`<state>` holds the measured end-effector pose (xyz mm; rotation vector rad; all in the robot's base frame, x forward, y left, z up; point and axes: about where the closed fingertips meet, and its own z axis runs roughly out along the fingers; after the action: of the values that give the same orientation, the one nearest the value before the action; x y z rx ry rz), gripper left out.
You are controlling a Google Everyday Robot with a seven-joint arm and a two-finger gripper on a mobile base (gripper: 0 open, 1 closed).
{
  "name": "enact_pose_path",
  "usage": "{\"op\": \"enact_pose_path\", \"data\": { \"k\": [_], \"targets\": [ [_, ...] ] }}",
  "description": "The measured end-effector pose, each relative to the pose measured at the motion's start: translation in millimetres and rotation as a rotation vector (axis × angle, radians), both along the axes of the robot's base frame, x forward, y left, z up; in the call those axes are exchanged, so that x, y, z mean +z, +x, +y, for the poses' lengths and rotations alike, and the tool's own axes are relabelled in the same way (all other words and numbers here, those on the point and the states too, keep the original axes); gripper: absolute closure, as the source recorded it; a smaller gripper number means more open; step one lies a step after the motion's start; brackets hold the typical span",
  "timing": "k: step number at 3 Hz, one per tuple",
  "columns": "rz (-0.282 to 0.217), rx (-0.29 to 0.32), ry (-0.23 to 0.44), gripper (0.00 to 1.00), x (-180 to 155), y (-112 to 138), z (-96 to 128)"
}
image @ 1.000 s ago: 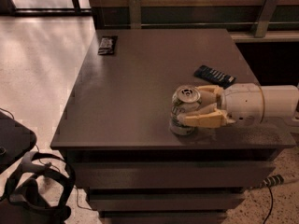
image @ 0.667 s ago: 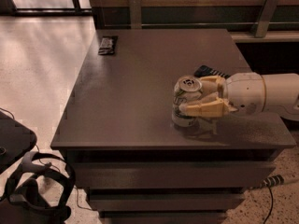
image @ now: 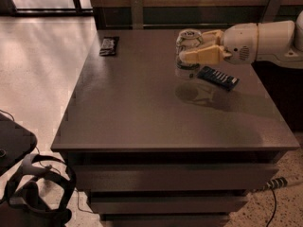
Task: Move 7up can near rxbar chocolate
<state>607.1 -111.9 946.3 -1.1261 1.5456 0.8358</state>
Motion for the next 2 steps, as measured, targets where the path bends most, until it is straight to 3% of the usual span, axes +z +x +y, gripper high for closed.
{"op": "enact_pose_path", "data": {
  "k": [1, 2],
  "targets": [
    [-0.041, -0.082, 0.039, 1.0, 24, 76, 10],
    [-0.068, -0.116, 0.055, 1.0, 34, 122, 27]
  ]
}}
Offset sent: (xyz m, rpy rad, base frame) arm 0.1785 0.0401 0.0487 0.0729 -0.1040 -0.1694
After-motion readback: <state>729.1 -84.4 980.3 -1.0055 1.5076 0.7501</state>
